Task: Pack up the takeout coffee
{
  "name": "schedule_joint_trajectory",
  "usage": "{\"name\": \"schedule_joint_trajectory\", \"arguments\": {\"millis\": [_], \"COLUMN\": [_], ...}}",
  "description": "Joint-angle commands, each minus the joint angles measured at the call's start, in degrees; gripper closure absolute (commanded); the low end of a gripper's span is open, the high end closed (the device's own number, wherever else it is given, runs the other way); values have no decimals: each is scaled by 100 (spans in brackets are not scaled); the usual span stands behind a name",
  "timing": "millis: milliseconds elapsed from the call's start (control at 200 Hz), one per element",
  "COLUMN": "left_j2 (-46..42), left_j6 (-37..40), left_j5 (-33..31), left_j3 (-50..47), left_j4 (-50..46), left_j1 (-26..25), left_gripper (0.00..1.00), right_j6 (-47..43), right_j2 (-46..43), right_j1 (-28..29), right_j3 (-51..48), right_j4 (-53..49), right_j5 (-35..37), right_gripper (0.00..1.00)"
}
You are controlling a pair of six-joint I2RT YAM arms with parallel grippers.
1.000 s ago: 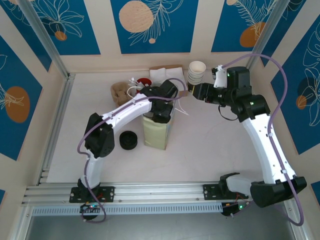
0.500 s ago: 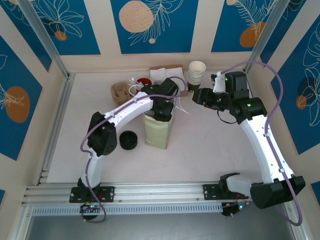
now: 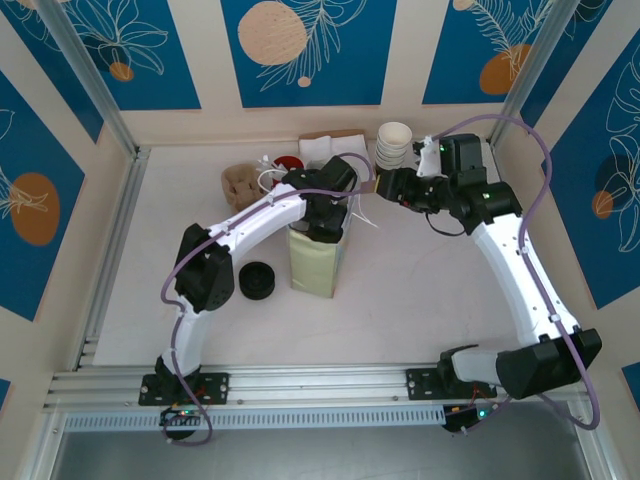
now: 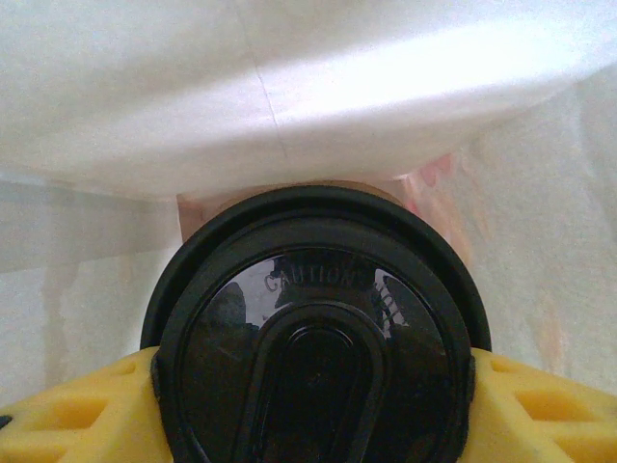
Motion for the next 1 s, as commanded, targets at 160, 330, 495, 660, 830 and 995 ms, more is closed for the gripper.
{"name": "schedule_joint_trajectory", "arguments": {"millis": [160,330,495,660,830,995], "left_j2": [332,323,290,300,264,274], "left_j6": [-161,-201,-256,-315,-393,-407], "left_j5": [327,356,340,375,400,469], "left_j3": [-140,-20,124,178,202,231], "left_j4": [-367,-428,-487,-508,-491,-491], "left_j1": [11,11,4,4,5,10], "left_gripper": [36,35,32,32,31,31], "right_j6": [835,991,1044,1084,1132,1141], "right_j2": [679,621,535,634,840,1019], "right_j1": [209,213,222,261,278,330], "right_j3": [444,315,160,128,163,204], "right_j4": [35,190,263,296,289,308], "right_j5": [-51,17,-29,-139,-174,-219], "right_gripper": [53,53,53,52,52,52]}}
